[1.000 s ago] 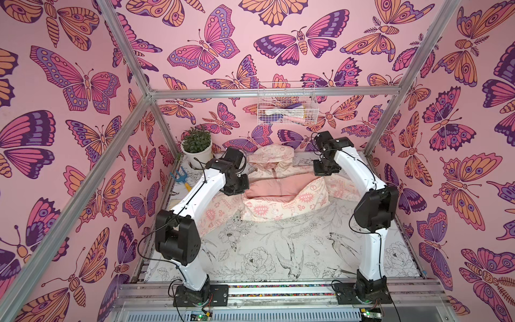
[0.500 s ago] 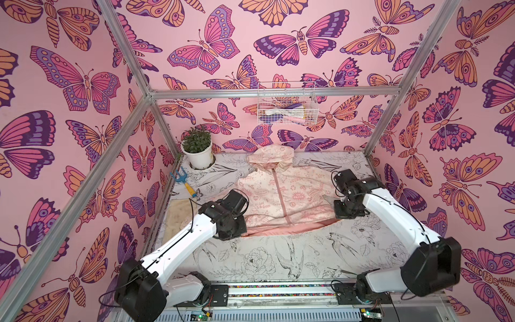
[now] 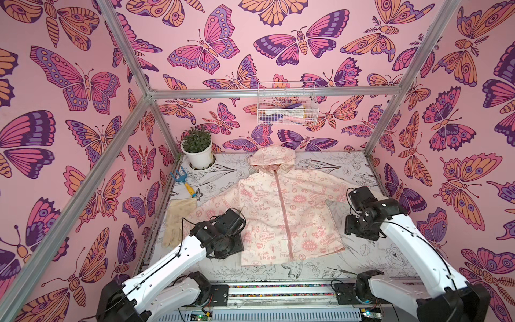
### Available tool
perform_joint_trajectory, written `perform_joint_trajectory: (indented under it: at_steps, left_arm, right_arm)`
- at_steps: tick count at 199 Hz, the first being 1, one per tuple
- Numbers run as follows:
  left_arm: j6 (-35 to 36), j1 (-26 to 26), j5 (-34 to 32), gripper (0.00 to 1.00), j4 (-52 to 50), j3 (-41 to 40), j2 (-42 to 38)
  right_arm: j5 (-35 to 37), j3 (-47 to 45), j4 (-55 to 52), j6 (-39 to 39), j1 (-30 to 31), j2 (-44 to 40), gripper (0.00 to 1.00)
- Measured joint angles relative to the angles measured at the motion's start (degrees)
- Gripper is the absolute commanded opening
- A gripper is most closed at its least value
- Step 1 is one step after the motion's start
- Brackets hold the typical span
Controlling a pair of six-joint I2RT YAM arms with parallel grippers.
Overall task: Unzip the jacket
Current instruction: Flatten out the jacket at the center of the board.
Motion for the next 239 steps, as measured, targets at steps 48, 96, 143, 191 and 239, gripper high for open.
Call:
perform_joint_trajectory:
  at_steps: [48, 96, 143, 191, 239]
  left_arm:
    - [1.18, -2.51, -4.37, 0.55, -4.66, 9.01, 3.74]
    - [10.51, 1.81, -6.54, 0.33, -2.14, 22.93, 20.44]
    - [21.53, 10.01, 0.13, 0.22, 5.25, 39.52, 42.29]
    - [29.86, 15.32, 6.23, 0.26, 9.01, 53.0, 58.05]
    - [32.06, 19.52, 7.1, 0.2, 9.73, 48.94, 61.33]
  right_arm:
    - [-4.04, 2.14, 4.02, 0.63, -1.16, -1.88, 0.51]
    - [-16.33, 5.11, 18.97, -0.83, -5.77, 20.13, 0.15]
    - [-23.39, 13.66, 28.92, -0.09, -3.67, 38.23, 0.05]
    - [-20.68, 12.17, 30.62, -0.5, -0.96, 43.56, 0.03]
    - [-17.81, 4.61, 32.15, 0.52, -1.38, 42.49, 0.01]
